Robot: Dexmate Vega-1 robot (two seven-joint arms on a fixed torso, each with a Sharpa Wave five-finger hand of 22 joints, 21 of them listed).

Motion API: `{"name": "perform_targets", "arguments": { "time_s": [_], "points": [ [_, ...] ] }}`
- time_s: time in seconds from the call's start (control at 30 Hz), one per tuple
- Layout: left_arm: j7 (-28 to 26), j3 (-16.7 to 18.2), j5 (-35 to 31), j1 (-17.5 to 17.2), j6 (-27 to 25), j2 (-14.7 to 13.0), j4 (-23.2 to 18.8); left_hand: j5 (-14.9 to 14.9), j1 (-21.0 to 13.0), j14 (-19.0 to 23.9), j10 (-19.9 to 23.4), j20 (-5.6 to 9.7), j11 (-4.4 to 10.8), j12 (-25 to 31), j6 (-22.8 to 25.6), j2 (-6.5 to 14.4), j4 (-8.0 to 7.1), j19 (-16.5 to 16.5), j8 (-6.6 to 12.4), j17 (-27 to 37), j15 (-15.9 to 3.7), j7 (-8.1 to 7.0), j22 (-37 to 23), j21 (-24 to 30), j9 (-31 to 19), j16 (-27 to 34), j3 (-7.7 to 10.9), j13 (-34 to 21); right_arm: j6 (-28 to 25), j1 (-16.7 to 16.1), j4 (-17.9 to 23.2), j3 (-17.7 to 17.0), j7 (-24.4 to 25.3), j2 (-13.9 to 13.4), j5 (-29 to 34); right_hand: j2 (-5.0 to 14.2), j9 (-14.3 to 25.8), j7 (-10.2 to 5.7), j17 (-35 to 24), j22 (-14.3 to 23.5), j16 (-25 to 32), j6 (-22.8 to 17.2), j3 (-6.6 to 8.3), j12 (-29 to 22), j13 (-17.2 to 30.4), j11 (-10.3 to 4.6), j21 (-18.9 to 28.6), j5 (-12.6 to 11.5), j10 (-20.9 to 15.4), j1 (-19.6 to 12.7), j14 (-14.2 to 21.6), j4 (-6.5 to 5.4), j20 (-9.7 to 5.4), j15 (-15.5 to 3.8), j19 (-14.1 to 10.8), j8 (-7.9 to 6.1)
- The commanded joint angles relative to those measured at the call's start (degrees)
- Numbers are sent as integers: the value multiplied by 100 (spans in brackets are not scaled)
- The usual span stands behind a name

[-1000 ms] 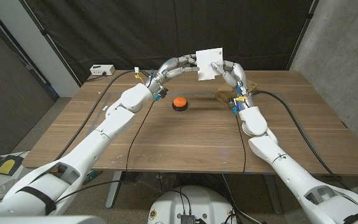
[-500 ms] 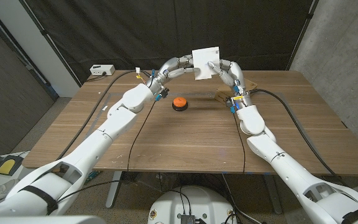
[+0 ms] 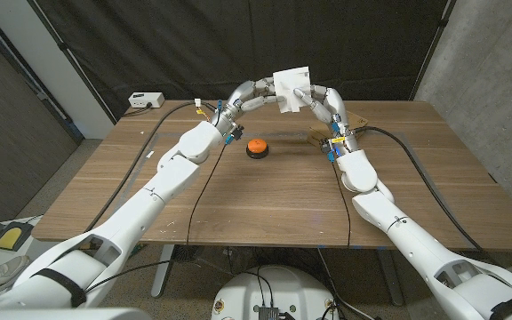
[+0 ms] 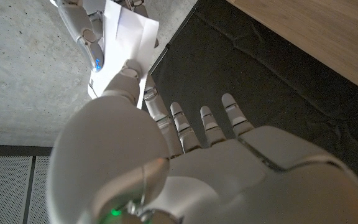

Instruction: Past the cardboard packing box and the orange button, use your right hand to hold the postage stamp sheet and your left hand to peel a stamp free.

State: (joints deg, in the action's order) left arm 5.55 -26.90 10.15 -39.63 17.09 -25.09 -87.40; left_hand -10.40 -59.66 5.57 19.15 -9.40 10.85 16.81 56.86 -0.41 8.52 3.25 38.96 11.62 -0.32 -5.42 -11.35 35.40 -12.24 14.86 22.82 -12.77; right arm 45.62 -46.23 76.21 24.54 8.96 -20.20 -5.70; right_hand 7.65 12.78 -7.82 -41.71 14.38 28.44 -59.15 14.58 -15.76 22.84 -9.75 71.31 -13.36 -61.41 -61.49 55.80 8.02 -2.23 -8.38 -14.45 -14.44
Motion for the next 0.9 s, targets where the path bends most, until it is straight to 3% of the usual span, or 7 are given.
{"name": "perform_targets", "arguments": {
  "time_s": [0.03, 0.13, 0.2, 0.3, 0.53, 0.83, 0.9],
  "points": [
    [-839, 14, -683, -96, 418, 56, 90, 12, -46, 106, 32, 25, 1, 7, 275, 129, -36, -69, 38, 17, -70, -247, -13, 45, 27, 33, 60, -16, -292, -59, 137, 34, -275, -78, -380, -126, -18, -250, 255, -152, -338, 394, -188, 313, -12, 122, 134, 20, 616, 402, -172, -174, 61, -495, 227, 298],
    [-1340, 4, -1176, -119, 596, 35, 109, 10, -42, 114, 11, 46, -1, -5, 252, 156, -51, -88, 21, 21, -89, -225, -14, 54, 38, 34, 67, -21, -317, -48, 90, 40, -480, -60, -622, -303, -63, -54, 457, -249, -657, 1374, -405, 544, -99, 278, 157, 61, 1361, 975, -530, -383, 213, -453, 540, 467],
    [-1739, 5, -1543, -129, 696, 13, 129, 11, -44, 150, 0, 77, -2, -13, 212, 172, -60, -127, 8, 23, -122, -227, -15, 70, 28, 44, 74, -29, -355, -56, 76, 25, -560, -34, -731, -354, -86, 77, 526, -277, -770, 1958, -525, 543, -124, 378, 171, 79, 1708, 1310, -699, -518, 266, -441, 687, 483],
    [-2410, -2, -2141, -124, 807, -42, 170, 12, -40, 202, 9, 104, 18, -13, 201, 193, -74, -164, 9, 27, -203, -238, -14, 87, 15, 59, 80, -39, -400, -50, 18, -1, -752, 10, -973, -424, -109, 164, 604, -300, -889, 2451, -681, 537, -146, 486, 172, 112, 2053, 1716, -899, -691, 322, -401, 822, 461],
    [-4583, -212, -4029, 29, 568, -247, 289, 29, -25, 316, 33, 254, 67, -14, 252, 193, -91, -373, 13, 35, -408, -320, -9, 171, 32, 82, 75, -67, -595, -110, 5, -148, -1026, 152, -1373, -419, -116, 277, 617, -304, -917, 2548, -826, 481, -160, 629, 150, 148, 2136, 2136, -1032, -895, 402, -314, 1012, 381],
    [-6837, -938, -5611, 557, -277, -603, 639, 27, 33, 400, 76, 556, 114, -12, 442, 152, -121, -580, 2, 69, -717, -425, 4, 256, 129, 84, 35, -100, -920, -221, 88, -406, -1247, 265, -1626, -347, -115, 348, 585, -301, -854, 2399, -800, 425, -162, 690, 181, 148, 2057, 2125, -1017, -871, 415, -289, 988, 304],
    [-6955, -740, -6065, 506, -325, -470, 714, 20, 40, 424, 100, 608, 119, 3, 478, 138, -121, -611, -5, 78, -771, -423, 7, 270, 145, 79, 26, -108, -1025, -257, 128, -473, -1256, 298, -1674, -334, -114, 378, 578, -300, -839, 2369, -794, 414, -162, 698, 194, 150, 2034, 2117, -1011, -861, 411, -294, 964, 292]
  ]
}}
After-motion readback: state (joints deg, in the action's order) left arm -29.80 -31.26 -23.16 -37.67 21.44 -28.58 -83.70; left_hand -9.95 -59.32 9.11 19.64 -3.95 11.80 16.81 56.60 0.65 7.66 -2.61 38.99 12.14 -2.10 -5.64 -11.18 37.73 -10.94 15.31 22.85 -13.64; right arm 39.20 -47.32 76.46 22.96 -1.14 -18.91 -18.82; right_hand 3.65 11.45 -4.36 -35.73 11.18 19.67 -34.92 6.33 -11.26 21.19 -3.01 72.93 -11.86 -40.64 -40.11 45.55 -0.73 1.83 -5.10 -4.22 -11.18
